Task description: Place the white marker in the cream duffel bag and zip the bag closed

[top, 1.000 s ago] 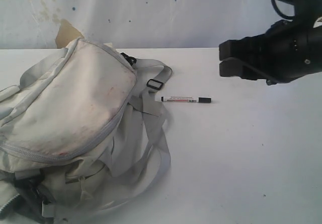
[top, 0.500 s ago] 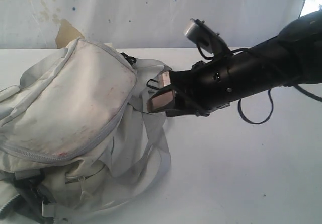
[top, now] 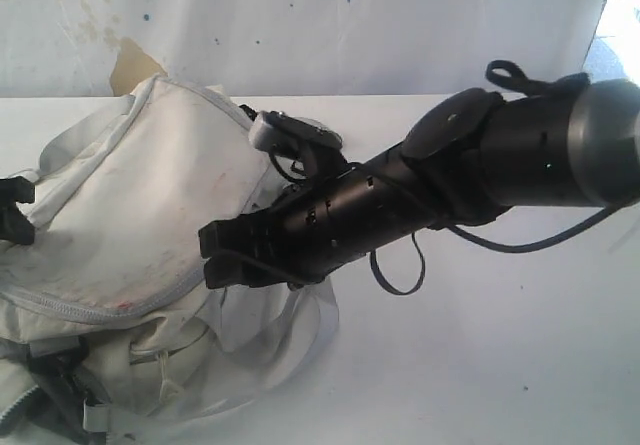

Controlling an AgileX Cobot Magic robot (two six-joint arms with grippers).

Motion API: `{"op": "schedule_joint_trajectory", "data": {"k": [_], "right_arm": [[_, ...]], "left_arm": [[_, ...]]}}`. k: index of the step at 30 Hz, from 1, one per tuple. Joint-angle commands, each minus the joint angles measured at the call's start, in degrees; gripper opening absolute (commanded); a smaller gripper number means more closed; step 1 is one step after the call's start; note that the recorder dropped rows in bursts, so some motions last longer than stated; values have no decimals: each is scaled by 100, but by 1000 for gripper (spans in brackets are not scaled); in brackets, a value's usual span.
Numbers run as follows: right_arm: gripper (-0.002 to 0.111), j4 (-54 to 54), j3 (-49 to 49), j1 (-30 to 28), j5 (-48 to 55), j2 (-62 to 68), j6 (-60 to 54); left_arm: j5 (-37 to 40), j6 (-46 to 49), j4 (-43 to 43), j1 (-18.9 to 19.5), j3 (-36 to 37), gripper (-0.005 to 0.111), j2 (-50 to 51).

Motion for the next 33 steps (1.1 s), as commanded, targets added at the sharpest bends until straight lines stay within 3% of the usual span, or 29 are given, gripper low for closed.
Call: {"op": "schedule_joint_trajectory", "data": {"k": [1,8,11,14,17,19,23,24,25,26,27,33], "right_arm": [[45,94,-21,208,-932,173,-328],[45,923,-58,410,-1419,287,-328],[47,986,-151,410,-1368,421,-316],[60,995,-280,410,-1276,605,-316],[71,995,-397,410,-1173,792,-327],[70,1082,-495,410,-1373,923,-289],[48,1216,-680,410,-1420,1099,-302],[33,1216,-689,410,-1529,1109,-314],[26,1216,-689,410,-1570,1109,-314],[8,1216,-689,410,-1672,1109,-327],[0,1216,-704,410,-1713,1109,-382],[0,933,-1195,399,-1717,1109,-629]], "left_arm": [[-90,44,-108,5,17,61,183],[-77,44,-165,5,17,60,276],[48,44,-254,5,17,44,276],[173,66,-280,5,-10,23,276],[523,363,-280,5,-194,11,276],[777,267,-307,15,-397,5,276],[820,73,-319,15,-464,0,276],[832,-47,-319,15,-464,0,252],[832,-89,-319,15,-464,0,239],[821,-214,-333,15,-476,0,170],[821,-298,-348,15,-476,0,48],[816,-765,24,15,-476,0,-394]]}}
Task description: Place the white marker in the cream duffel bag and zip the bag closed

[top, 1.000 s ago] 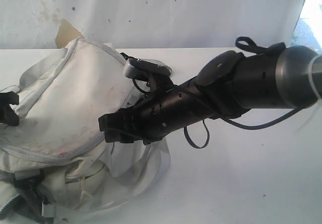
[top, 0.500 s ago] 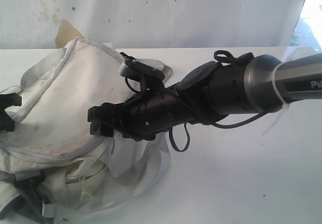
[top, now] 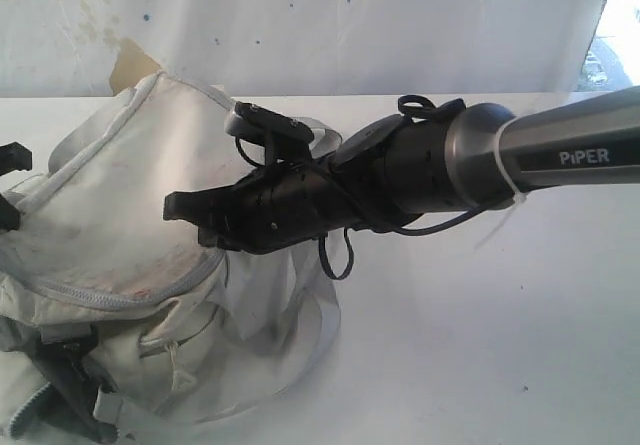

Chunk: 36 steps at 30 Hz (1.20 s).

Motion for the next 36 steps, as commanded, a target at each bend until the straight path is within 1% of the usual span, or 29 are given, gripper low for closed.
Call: {"op": "schedule_joint_trajectory", "data": {"k": [1,2,12,20,23,28,30,32,33,36], "right_arm": [[0,-428,-376,-26,-194,-11,-128],[0,-678,-463,-53,-310,-11,-128],[0,-689,-549,-602,-225,375,-112],[0,-714,-549,-672,694,492,-123],[8,-844,-599,-672,927,492,-337],[36,-881,-608,-689,1003,430,-394],[44,-995,-608,-689,992,376,-394],[47,-1047,-608,-689,979,320,-394],[47,-1061,-608,-689,979,298,-394],[47,-1061,-608,-689,979,206,-394]], "left_arm": [[-31,-523,427,5,-38,0,-306],[-43,-698,531,5,-38,0,-353],[-18,-969,593,5,-38,0,-365],[-122,-958,593,5,-38,0,-353],[-144,-958,593,5,-38,0,-353],[-147,-958,508,5,-38,0,-353],[-161,-922,511,5,-38,0,-353],[-187,-813,511,5,-38,1,-353],[-200,-813,511,5,-38,3,-353],[-236,-791,511,5,-38,17,-353]]}}
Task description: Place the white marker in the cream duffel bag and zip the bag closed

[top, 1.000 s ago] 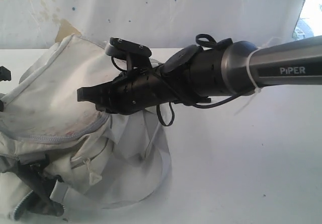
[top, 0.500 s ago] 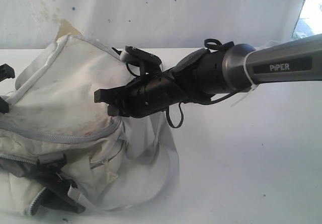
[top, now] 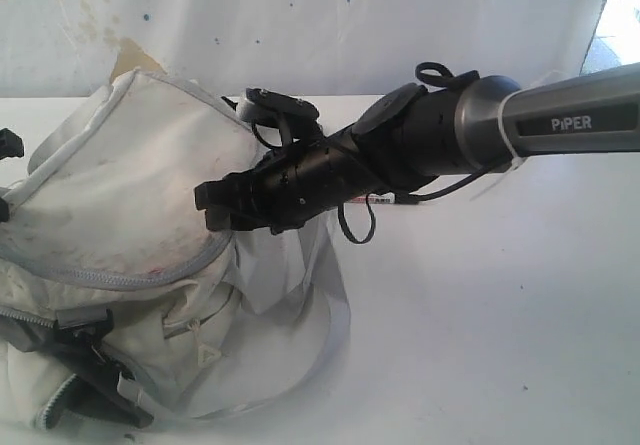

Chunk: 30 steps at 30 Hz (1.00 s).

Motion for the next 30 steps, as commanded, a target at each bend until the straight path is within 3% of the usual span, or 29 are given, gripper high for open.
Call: {"op": "schedule_joint_trajectory", "data": {"k": [1,5,9,21,30], "right_arm": [[47,-63,-2,-58,12,-177,-94],[47,-105,-2,-58,12,-269,-107],[47,-162,-2,-58,115,-402,-108],[47,-112,9,37,1900,-679,-108],[47,435,9,699,1481,-679,48]], "left_arm": [[-200,71,63,31,-25,24,-58],[-225,71,63,31,-25,50,-58],[-236,152,63,31,-25,61,-58],[-184,163,-36,31,-25,61,-58],[-120,-282,-509,31,-25,58,-58]]}}
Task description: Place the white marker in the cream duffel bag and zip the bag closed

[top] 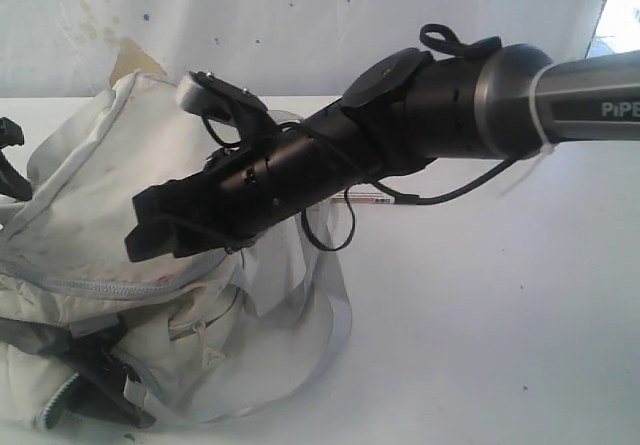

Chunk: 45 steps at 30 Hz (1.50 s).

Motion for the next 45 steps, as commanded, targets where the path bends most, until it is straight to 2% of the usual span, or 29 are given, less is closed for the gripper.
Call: {"op": "schedule_joint_trajectory", "data": {"k": [1,9,13,15,19,25,29,33,39,45], "right_arm": [[47,302,-1,363,-352,-56,129],[47,343,-1,1062,-1199,-56,780],[47,438,-1,1354,-1512,-56,926],[47,448,-1,1505,-1668,-56,926],[47,436,-1,1780,-1839,-46,81],[47,464,-1,2096,-2066,-46,56],[47,748,-1,2303,-2757,67,225],[47,1308,-22,2479,-3400,313,225],[47,1542,-698,2492,-2828,905,215],[47,1556,-1253,2492,-2758,1375,234]], "left_arm": [[11,-325,-137,7,-25,57,-58],[-293,-338,-137,7,-25,45,-58],[-266,-300,-104,7,-25,43,-58],[-242,-232,-41,7,-25,43,-58],[-163,-20,5,7,-25,43,-101],[-111,-338,507,18,-162,44,-376],[-197,-928,1143,18,-150,53,-508],[-26,-940,1062,18,-150,57,-497],[-96,-930,1047,18,-150,57,-497],[-31,-915,1044,18,-150,57,-497]]}}
